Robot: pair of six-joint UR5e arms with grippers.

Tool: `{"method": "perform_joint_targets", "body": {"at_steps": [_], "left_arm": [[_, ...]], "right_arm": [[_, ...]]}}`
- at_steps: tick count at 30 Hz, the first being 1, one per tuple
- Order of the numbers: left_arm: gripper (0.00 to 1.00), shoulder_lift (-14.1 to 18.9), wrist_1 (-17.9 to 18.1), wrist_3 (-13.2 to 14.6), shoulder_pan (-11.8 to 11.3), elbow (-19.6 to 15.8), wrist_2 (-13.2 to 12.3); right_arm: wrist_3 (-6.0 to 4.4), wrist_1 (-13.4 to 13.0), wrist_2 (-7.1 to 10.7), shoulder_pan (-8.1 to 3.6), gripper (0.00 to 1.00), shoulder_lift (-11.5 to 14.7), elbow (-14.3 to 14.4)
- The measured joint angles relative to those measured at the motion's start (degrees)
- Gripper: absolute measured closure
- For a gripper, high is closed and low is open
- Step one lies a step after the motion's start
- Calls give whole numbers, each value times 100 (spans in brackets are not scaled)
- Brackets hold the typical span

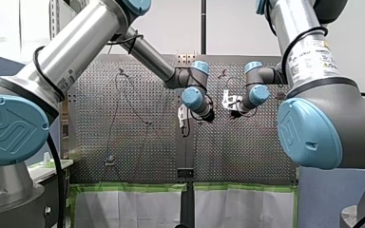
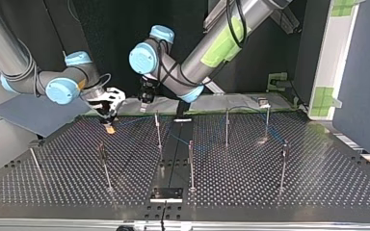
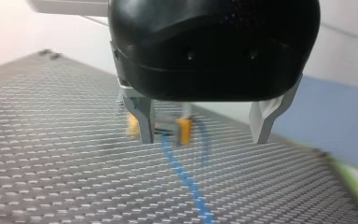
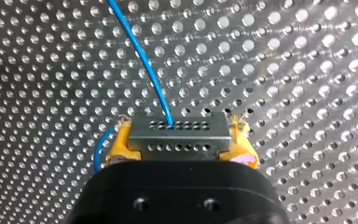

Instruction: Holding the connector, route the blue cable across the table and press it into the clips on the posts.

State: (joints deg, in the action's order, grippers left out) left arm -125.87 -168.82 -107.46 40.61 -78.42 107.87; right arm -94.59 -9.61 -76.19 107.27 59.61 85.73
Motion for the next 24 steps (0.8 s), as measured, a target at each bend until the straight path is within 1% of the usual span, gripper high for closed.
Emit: {"method": "perform_joint_targets", "body": {"at_steps": [4, 10, 15, 20, 24], "left_arm": [[0, -132, 130, -190, 16, 240, 79], [0, -451, -91, -305, 83, 590, 133], [0, -708, -147, -429, 83, 856, 153], [0, -790, -148, -503, 46, 1100, 208], [0, -799, -144, -542, 0, 1338, 370]], "right_arm": [[11, 14, 14, -47, 100, 32, -5], [-42, 31, 36, -96, 100, 233, -7], [-75, 37, 124, -113, 100, 344, -7], [-92, 44, 236, -115, 100, 356, -7], [-96, 46, 264, -117, 100, 356, -7]]}}
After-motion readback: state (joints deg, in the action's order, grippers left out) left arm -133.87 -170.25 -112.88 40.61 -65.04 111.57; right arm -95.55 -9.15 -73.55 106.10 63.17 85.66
